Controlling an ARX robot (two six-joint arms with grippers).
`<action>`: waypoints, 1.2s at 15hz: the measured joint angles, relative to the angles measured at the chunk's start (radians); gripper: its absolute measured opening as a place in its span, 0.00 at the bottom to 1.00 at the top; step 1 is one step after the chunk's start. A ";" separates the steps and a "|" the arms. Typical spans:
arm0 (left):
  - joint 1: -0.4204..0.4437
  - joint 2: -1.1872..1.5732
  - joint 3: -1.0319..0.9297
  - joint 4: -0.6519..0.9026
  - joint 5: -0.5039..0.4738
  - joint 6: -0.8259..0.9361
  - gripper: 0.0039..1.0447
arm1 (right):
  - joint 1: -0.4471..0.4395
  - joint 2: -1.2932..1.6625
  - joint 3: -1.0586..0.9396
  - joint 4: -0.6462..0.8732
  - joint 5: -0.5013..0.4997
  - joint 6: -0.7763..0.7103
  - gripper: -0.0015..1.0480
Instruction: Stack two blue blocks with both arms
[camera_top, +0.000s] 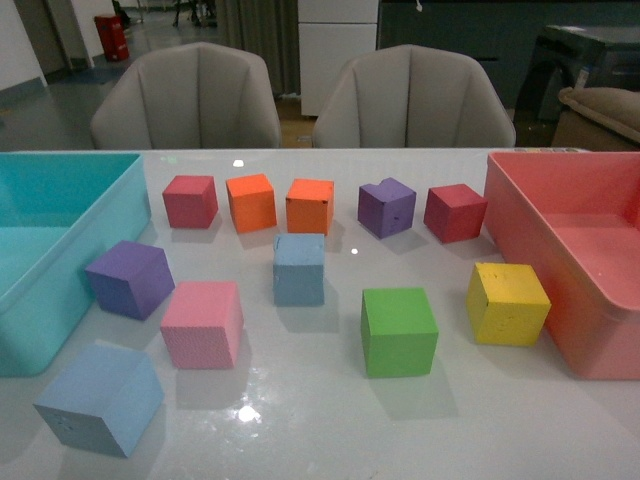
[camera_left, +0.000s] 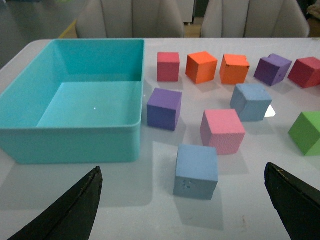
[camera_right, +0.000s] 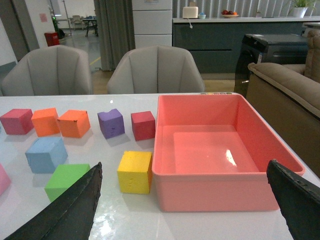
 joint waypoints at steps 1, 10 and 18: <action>0.005 0.010 0.028 0.024 0.026 -0.003 0.94 | 0.000 0.000 0.000 0.000 0.000 0.000 0.94; -0.024 1.256 0.374 0.565 0.109 0.092 0.94 | 0.000 0.000 0.000 0.000 0.000 0.000 0.94; -0.029 1.492 0.453 0.513 0.122 0.086 0.94 | 0.000 0.000 0.000 0.000 0.000 0.000 0.94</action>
